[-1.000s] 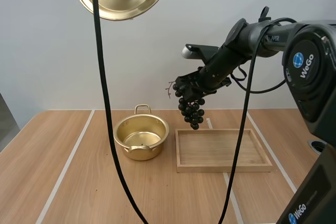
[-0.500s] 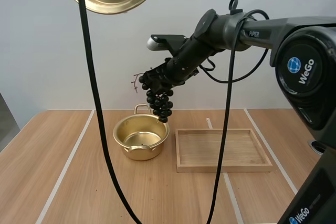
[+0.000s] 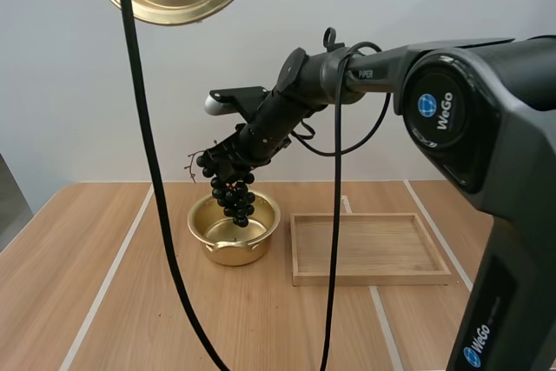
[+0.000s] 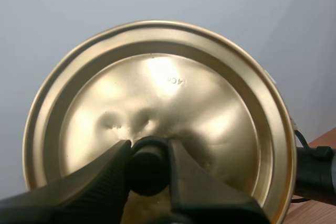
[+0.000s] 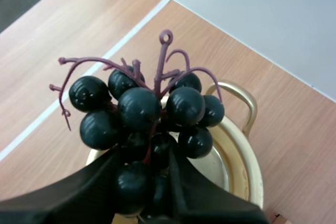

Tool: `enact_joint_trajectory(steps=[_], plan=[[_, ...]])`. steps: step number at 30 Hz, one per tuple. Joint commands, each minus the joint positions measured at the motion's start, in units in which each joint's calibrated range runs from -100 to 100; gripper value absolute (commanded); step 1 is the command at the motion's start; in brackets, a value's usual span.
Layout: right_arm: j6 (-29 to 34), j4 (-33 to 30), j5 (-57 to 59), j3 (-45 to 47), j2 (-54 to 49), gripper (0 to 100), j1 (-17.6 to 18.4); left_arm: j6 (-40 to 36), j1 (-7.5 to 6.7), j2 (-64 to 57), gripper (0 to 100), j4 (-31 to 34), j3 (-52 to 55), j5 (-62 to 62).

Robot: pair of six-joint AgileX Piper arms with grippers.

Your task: Open the pot, put the grape inside, and close it

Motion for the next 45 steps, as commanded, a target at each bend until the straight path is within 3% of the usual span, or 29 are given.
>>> enact_joint_trajectory(steps=[1,10,19,45], plan=[[-0.88,0.31,-0.18,-0.46,1.44,0,0.03,-0.45,0.4,-0.39,0,-1.25,-0.53,-0.66],[-0.88,-0.36,6.6,-0.22,4.48,0,0.03,-0.45,0.56,-0.39,0,-1.25,-0.53,-1.0],[2.25,-7.9,10.84,-0.22,4.63,0,0.03,-0.45,0.56,-0.39,0,-0.95,-0.53,-1.15],[1.93,-7.23,1.57,-0.37,14.55,0,0.03,-0.45,0.56,-0.39,0,-0.95,-0.53,-1.15]])
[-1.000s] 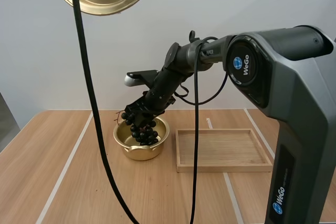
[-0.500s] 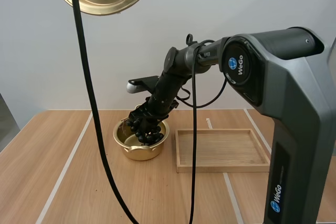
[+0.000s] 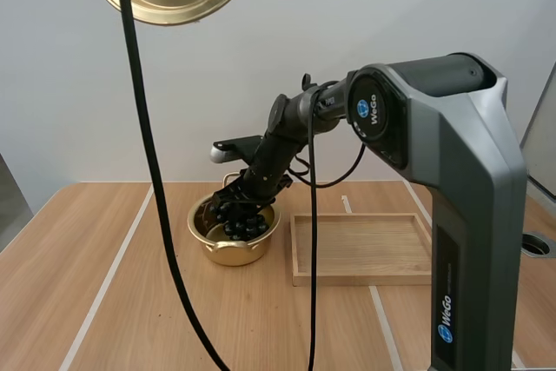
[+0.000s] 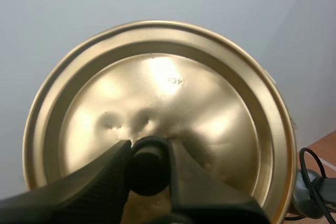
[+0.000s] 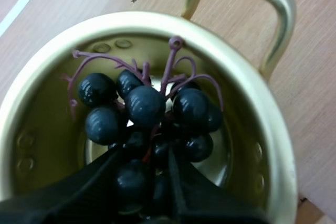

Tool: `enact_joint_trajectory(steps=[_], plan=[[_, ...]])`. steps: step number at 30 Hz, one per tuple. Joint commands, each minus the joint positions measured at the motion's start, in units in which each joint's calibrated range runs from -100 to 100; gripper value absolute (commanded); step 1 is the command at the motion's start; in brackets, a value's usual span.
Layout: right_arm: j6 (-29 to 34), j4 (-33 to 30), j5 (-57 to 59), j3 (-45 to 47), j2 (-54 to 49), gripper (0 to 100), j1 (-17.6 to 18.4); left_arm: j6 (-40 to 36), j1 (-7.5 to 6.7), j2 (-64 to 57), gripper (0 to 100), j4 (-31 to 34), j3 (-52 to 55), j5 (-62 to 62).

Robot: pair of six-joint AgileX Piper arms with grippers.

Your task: Open the pot, put the grape inside, and close it

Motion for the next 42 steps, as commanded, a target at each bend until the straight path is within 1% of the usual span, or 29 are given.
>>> enact_joint_trajectory(steps=[1,7,15,19,20,21,23,25,26,27,31,36,42], plan=[[-0.38,-1.79,0.12,0.55,1.41,0,0.03,-0.45,0.12,-0.39,0,-0.49,-0.53,-1.3],[-0.56,-1.79,0.04,0.55,2.86,0,0.09,-0.45,0.12,-0.39,0,-0.49,-0.53,-1.3],[-0.56,0.37,-0.43,0.55,3.13,0,0.09,-0.45,0.12,-0.39,0,-0.42,-0.53,-1.3],[-0.56,0.39,-0.43,0.55,3.13,0,0.09,-0.45,0.12,-0.39,0,-0.42,-0.53,-1.3],[-0.56,0.49,-0.43,0.55,3.13,6,0.09,-0.45,0.12,-0.39,0,-0.42,-0.53,-1.3],[-0.56,0.49,-0.43,0.55,3.13,20,0.09,-0.45,0.12,-0.39,0,-0.42,-0.53,-1.3],[-0.56,0.6,-0.43,0.55,3.13,55,0.09,-0.45,0.12,-0.39,0,-0.29,-0.53,-1.3],[-0.56,0.7,-0.43,0.55,3.13,86,0.09,-0.45,0.12,-0.39,0,-0.29,-0.53,-1.3],[-0.56,0.7,-0.43,0.55,3.13,96,0.09,-0.45,0.12,-0.39,0,-0.29,-0.53,-1.3],[-0.56,0.7,-0.43,0.55,3.13,99,0.09,-0.45,0.12,-0.39,0,-0.29,-0.53,-1.3],[-0.56,0.95,-0.43,0.55,2.74,93,0.09,-0.21,0.12,-0.39,0,-0.3,-0.53,-1.3],[-0.56,0.95,-0.43,0.45,0.55,93,0.09,-0.07,0.12,-0.39,0,-0.3,-0.53,-1.3],[-0.76,0.95,-0.43,0.45,-4.38,93,0.09,-0.07,0.12,-0.39,0,-0.3,-0.53,-1.3]])
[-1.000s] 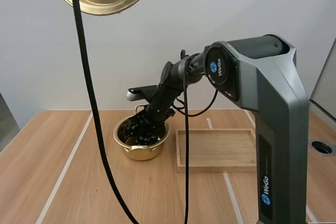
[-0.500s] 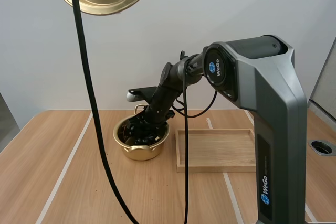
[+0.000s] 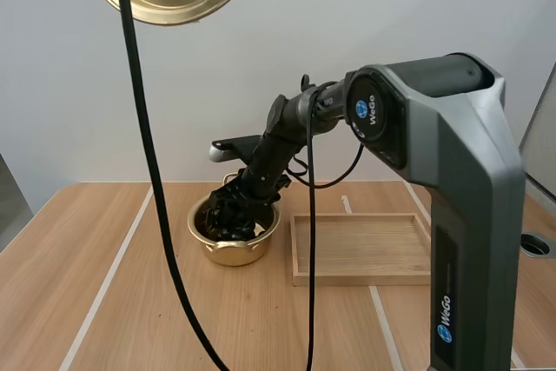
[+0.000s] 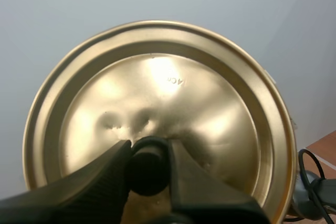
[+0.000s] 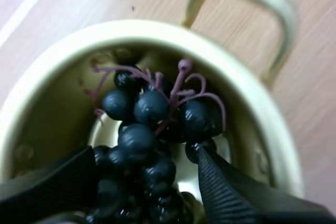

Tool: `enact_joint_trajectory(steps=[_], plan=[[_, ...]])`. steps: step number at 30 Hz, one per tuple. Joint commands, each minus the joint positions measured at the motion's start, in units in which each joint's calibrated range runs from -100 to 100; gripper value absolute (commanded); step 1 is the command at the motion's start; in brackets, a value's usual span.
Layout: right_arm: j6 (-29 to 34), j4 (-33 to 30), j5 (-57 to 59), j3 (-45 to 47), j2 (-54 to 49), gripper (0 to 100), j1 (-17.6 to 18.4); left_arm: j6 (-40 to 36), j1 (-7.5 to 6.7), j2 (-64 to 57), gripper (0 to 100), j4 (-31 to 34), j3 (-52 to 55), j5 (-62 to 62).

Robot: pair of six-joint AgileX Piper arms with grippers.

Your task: Open the pot, put the grape inside, and close it

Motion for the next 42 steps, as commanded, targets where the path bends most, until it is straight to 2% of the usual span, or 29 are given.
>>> enact_joint_trajectory(steps=[1,16,23,27,42], plan=[[-0.68,-0.47,0.75,0.46,-3.42,93,-0.17,-0.08,0.12,-0.39,0,-0.3,-0.53,-1.3],[-0.81,1.01,0.75,0.46,-17.59,93,-0.17,-0.07,0.12,-0.39,0,-0.3,-0.53,-1.5],[2.25,-3.14,0.1,0.46,-24.73,93,-1.21,0.0,0.12,-0.39,0,-0.3,-0.53,-3.83],[4.73,-6.62,0.1,0.46,-28.04,93,-3.67,0.03,0.12,-0.39,0,-0.3,-0.53,-4.04],[4.73,-7.68,0.57,0.46,-42.09,93,-16.63,0.62,0.12,2.48,0,-0.3,-0.3,-0.98]])
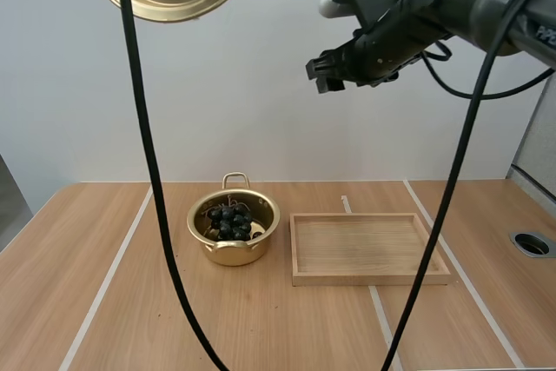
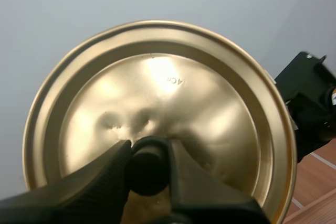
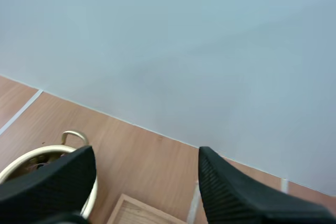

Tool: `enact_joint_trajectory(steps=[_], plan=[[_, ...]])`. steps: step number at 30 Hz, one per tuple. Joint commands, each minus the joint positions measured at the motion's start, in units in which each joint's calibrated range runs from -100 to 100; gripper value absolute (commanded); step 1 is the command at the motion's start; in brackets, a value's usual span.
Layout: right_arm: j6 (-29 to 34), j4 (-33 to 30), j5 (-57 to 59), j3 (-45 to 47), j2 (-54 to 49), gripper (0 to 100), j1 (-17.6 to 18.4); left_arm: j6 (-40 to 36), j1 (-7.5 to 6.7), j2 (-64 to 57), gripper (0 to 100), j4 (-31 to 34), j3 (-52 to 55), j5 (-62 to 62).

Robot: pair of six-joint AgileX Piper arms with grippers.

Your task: Open the pot, put the grape inside, and close it

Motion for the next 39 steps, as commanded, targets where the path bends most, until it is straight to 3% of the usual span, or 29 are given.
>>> enact_joint_trajectory(steps=[1,7,10,11,14,17,32,39], plan=[[0.12,-0.39,0.24,0.03,-3.23,93,-2.07,0.14,0.12,2.17,0,-0.3,-0.3,0.47],[1.25,-0.39,0.24,0.18,-7.96,92,-4.31,0.14,0.12,6.65,0,-0.3,-0.3,1.98],[1.76,-0.39,0.41,0.18,-9.6,82,-4.48,0.14,0.12,9.35,0,-0.3,-0.3,2.15],[2.14,-0.39,0.41,0.18,-9.98,76,-4.48,0.14,0.12,10.27,0,-0.45,-0.3,2.57],[3.12,-0.39,0.41,0.18,-11.19,44,-4.48,0.14,0.12,12.69,0,-0.95,0.2,3.76],[3.12,-0.39,0.41,0.18,-11.87,1,-4.48,0.14,0.12,14.08,0,-2.53,3.5,1.79],[3.12,-0.39,4.03,0.18,-12.65,0,-4.48,1.71,0.12,19.9,0,-3.4,27.47,-23.59],[3.12,-0.39,4.85,0.18,-12.65,0,-4.48,5.57,0.12,24.91,0,-5.94,34.11,-28.0]])
